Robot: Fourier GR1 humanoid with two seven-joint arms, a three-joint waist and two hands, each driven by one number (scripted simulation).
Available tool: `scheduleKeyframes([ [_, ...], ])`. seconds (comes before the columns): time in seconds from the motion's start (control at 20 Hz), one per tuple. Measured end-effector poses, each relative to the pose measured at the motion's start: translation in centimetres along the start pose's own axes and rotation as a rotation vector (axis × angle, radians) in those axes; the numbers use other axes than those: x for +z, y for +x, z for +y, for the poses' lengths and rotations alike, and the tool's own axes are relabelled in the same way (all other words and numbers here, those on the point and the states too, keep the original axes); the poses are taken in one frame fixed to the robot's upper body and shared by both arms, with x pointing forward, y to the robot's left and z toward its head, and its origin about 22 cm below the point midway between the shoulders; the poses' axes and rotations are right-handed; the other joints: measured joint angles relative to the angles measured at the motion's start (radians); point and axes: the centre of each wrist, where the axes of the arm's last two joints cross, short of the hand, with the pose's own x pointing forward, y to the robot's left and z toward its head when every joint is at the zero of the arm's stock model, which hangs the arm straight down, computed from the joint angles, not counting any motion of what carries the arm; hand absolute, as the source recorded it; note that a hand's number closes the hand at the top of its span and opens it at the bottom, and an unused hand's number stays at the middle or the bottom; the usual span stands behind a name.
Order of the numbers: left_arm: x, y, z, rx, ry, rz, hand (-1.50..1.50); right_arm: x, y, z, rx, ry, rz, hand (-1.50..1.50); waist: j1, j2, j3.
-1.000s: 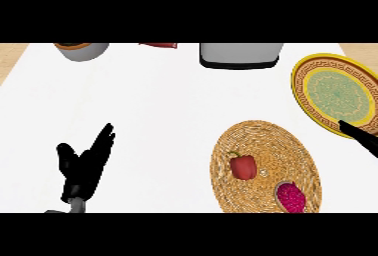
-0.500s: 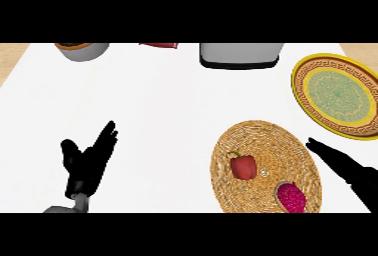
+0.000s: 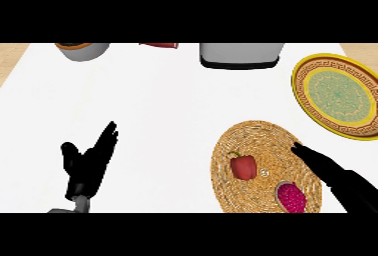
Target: Pick the cupcake from the placemat and place it in the plate
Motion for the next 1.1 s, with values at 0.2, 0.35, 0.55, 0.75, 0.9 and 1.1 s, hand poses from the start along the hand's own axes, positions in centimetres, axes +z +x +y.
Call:
scheduleKeyframes([
  [0.2,0.3,-0.2,0.2,0.0,0.002,-0.007,0.0,-0.1,-0.1,0.4,0.054,-0.007,0.041,-1.5,-0.001,0.0,0.0],
  [0.35,0.1,-0.4,0.3,-0.005,0.0,-0.003,0.0,-0.7,0.1,1.0,0.077,-0.012,0.061,-1.5,0.0,0.0,0.0],
  [0.55,-0.1,-0.1,0.3,-0.004,-0.001,0.006,0.0,-1.8,-0.4,1.8,0.09,-0.003,0.076,-1.5,0.001,0.0,0.001],
  [0.75,-0.5,-0.3,0.0,0.002,0.003,0.006,0.0,-2.8,-0.6,3.0,0.099,0.021,0.085,-1.5,0.001,-0.001,0.002],
  [0.9,-0.7,0.0,0.0,0.004,-0.003,0.0,0.0,-3.3,-0.5,4.0,0.106,0.04,0.088,1.5,0.001,-0.001,0.002],
  [1.1,-0.6,0.0,0.6,0.007,0.001,0.001,0.0,-3.7,-0.7,5.0,0.184,0.089,0.062,1.5,0.001,0.0,0.001],
])
